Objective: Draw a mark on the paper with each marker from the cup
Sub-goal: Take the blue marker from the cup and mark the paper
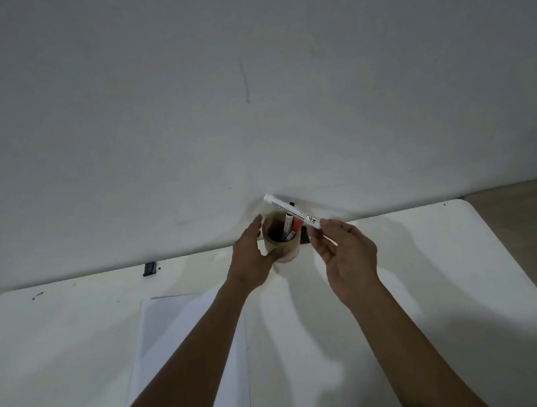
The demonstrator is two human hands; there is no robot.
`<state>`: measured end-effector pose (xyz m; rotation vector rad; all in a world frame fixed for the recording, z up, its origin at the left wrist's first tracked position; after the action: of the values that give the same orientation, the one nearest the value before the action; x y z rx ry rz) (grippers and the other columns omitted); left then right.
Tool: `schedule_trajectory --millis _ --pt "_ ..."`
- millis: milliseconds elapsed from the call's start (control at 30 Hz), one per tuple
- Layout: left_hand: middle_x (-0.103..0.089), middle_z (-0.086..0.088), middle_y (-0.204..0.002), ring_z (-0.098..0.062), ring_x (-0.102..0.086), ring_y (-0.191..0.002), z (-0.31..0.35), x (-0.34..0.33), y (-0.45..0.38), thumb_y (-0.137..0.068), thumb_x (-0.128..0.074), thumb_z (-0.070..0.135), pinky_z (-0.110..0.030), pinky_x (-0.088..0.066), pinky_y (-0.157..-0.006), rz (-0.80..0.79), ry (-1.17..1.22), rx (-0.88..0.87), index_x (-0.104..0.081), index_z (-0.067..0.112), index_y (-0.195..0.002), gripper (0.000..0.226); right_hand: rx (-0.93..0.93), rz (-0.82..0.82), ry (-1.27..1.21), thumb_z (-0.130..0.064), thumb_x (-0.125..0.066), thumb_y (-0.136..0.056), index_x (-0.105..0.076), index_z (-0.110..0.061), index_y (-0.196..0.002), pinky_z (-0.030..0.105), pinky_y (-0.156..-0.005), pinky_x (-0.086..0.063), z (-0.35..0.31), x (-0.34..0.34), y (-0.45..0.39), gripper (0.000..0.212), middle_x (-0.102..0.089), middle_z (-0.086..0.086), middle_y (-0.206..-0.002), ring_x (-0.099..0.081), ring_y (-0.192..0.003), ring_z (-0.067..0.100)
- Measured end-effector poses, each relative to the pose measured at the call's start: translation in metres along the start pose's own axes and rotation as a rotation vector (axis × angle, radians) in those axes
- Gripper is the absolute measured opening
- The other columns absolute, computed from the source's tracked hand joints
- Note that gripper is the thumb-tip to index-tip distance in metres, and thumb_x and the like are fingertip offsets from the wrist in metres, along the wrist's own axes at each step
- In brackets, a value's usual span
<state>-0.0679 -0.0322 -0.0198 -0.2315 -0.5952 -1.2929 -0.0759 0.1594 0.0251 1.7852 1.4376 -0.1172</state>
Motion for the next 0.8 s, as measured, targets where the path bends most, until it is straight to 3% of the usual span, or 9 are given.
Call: schedule_trajectory --millis 100,167,267,367,433,600,667,800 --pt "-0.049 0.0 -0.149 -0.019 -0.053 -0.129 -0.01 0.023 0.015 -0.078 -0.082 0.028 -0.045 -0.051 -0.101 0.058 -0.025 0.034 -0.037 0.02 -0.149 0.085 -0.164 -0.097 -0.087 0.012 -0.063 -0.089 -0.068 0.006 -0.097 0.028 -0.076 -0.063 0.027 -0.003 0.013 0.011 -0.074 0.015 -0.087 -0.075 -0.077 0.022" --pt "-0.059 0.003 -0.138 -0.016 -0.062 -0.118 -0.015 0.047 0.03 -0.082 -0.079 0.029 -0.033 -0.054 -0.096 0.119 0.001 0.027 -0.052 0.019 -0.138 0.063 -0.256 -0.186 -0.04 0.013 -0.059 -0.091 -0.069 0.007 -0.112 0.027 -0.08 -0.063 0.049 -0.012 0.026 0.024 -0.075 0.015 -0.1 -0.075 -0.081 0.018" --pt "-0.07 0.009 -0.116 -0.008 -0.068 -0.102 -0.021 0.083 0.06 -0.089 -0.071 0.028 -0.01 -0.048 -0.083 0.116 0.022 0.03 -0.065 0.019 -0.122 0.034 -0.317 -0.281 0.059 0.015 -0.055 -0.093 -0.067 0.005 -0.118 0.028 -0.089 -0.06 0.082 -0.028 0.047 0.03 -0.071 0.014 -0.102 -0.072 -0.086 0.019" --pt "-0.072 0.015 -0.098 0.005 -0.066 -0.096 -0.032 0.115 0.092 -0.093 -0.065 0.027 -0.007 -0.046 -0.083 0.1 0.003 0.007 -0.069 0.021 -0.117 0.025 -0.327 -0.285 0.124 0.015 -0.055 -0.093 -0.064 0.003 -0.118 0.034 -0.095 -0.058 0.113 -0.044 0.066 0.029 -0.067 0.016 -0.099 -0.07 -0.092 0.025" --pt "-0.071 0.017 -0.098 0.007 -0.065 -0.095 -0.044 0.132 0.111 -0.094 -0.064 0.026 0.0 -0.044 -0.078 0.086 -0.032 -0.001 -0.069 0.022 -0.117 0.024 -0.282 -0.271 0.252 0.009 -0.059 -0.095 -0.064 0.0 -0.116 0.037 -0.091 -0.06 0.133 -0.054 0.077 0.024 -0.067 0.018 -0.103 -0.072 -0.093 0.027" --pt "-0.072 0.009 -0.108 0.003 -0.064 -0.091 -0.08 0.163 0.144 -0.092 -0.066 0.023 -0.009 -0.048 -0.079 0.034 -0.075 0.003 -0.067 0.02 -0.123 0.031 -0.146 -0.226 0.613 -0.008 -0.073 -0.09 -0.07 -0.014 -0.098 0.042 -0.096 -0.055 0.18 -0.074 0.103 0.01 -0.072 0.008 -0.104 -0.069 -0.104 0.025" --pt "-0.075 0.009 -0.103 0.007 -0.064 -0.084 -0.092 0.174 0.152 -0.09 -0.069 0.022 -0.008 -0.05 -0.075 0.039 -0.085 -0.018 -0.07 0.02 -0.118 0.028 -0.118 -0.227 0.688 -0.015 -0.078 -0.087 -0.072 -0.015 -0.098 0.038 -0.094 -0.054 0.198 -0.081 0.114 0.012 -0.076 0.003 -0.102 -0.07 -0.1 0.018" --pt "-0.077 0.005 -0.092 -0.003 -0.065 -0.085 -0.117 0.195 0.161 -0.088 -0.072 0.02 -0.018 -0.054 -0.072 0.062 -0.058 -0.043 -0.076 0.016 -0.1 0.013 -0.124 -0.242 0.69 -0.019 -0.082 -0.084 -0.074 -0.016 -0.099 0.03 -0.085 -0.053 0.232 -0.092 0.131 0.018 -0.078 0.001 -0.096 -0.071 -0.091 0.013"
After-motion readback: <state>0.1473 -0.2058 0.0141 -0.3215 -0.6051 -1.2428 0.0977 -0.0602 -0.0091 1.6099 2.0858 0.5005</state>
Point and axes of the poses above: each hand's wrist, its own y-axis away from the middle knuckle, its own x-axis out of the back of the hand, z = x × y, the point moved 7 cm from there along -y, towards the middle knuckle
